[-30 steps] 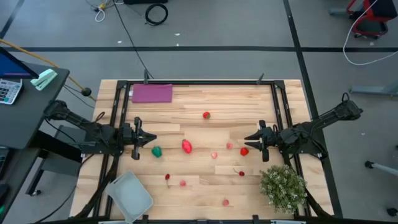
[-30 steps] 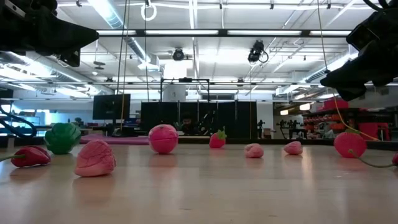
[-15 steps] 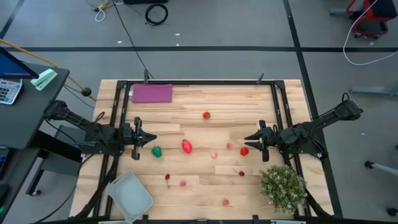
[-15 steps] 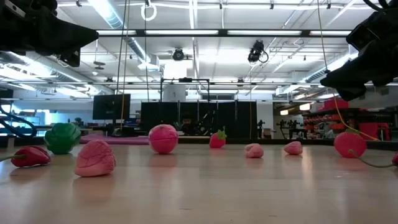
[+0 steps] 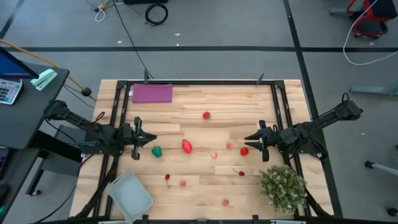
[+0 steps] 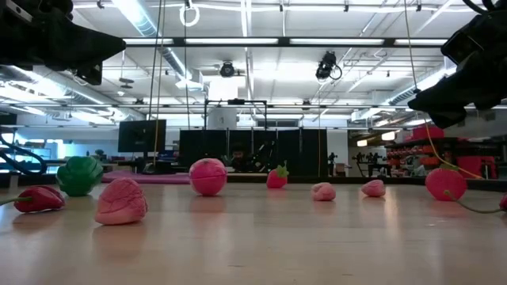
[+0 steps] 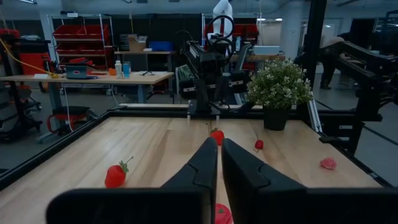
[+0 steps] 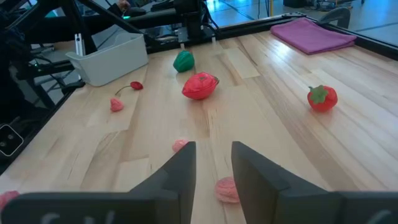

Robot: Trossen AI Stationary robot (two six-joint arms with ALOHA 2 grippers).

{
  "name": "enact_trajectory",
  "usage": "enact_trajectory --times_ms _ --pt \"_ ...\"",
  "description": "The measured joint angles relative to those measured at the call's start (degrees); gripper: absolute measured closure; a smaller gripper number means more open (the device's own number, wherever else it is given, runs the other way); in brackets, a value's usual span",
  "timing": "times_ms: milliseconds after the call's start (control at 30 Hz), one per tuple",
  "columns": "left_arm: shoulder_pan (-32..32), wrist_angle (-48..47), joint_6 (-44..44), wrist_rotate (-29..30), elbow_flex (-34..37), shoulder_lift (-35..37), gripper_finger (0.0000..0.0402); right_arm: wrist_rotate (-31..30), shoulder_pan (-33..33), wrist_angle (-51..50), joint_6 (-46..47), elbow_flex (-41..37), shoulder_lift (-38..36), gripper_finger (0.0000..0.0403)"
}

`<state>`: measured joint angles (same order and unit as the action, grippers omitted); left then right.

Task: Pick and placing Produce into tupperware

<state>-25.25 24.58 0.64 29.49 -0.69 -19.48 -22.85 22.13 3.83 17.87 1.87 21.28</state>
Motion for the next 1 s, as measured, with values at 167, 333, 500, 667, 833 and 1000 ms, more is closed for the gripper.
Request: enact_trajectory --times_ms 167,333,500,667,833,1000 --pt "0.0 0.0 0.0 0.0 0.0 0.0 0.0374 0.0 0.0 0.0 0.0 0.0 0.0 0.0292" --pt "0.0 0.0 0.0 0.0 0.0 0.0 0.0366 0.0 0.0 0.0 0.0 0.0 0.0 0.0293" --pt "0.0 0.0 0.0 0.0 0.0 0.0 0.0369 0.0 0.0 0.0 0.0 0.0 0.0 0.0292" --pt "0.0 0.0 0.0 0.0 0.0 0.0 0.0376 0.0 0.0 0.0 0.0 0.0 0.0 0.0293" --pt "0.0 0.0 0.0 0.0 0.0 0.0 0.0377 0.0 0.0 0.0 0.0 0.0 0.0 0.0293" --pt "0.0 0.0 0.0 0.0 0.0 0.0 0.0369 0.0 0.0 0.0 0.0 0.0 0.0 0.0292"
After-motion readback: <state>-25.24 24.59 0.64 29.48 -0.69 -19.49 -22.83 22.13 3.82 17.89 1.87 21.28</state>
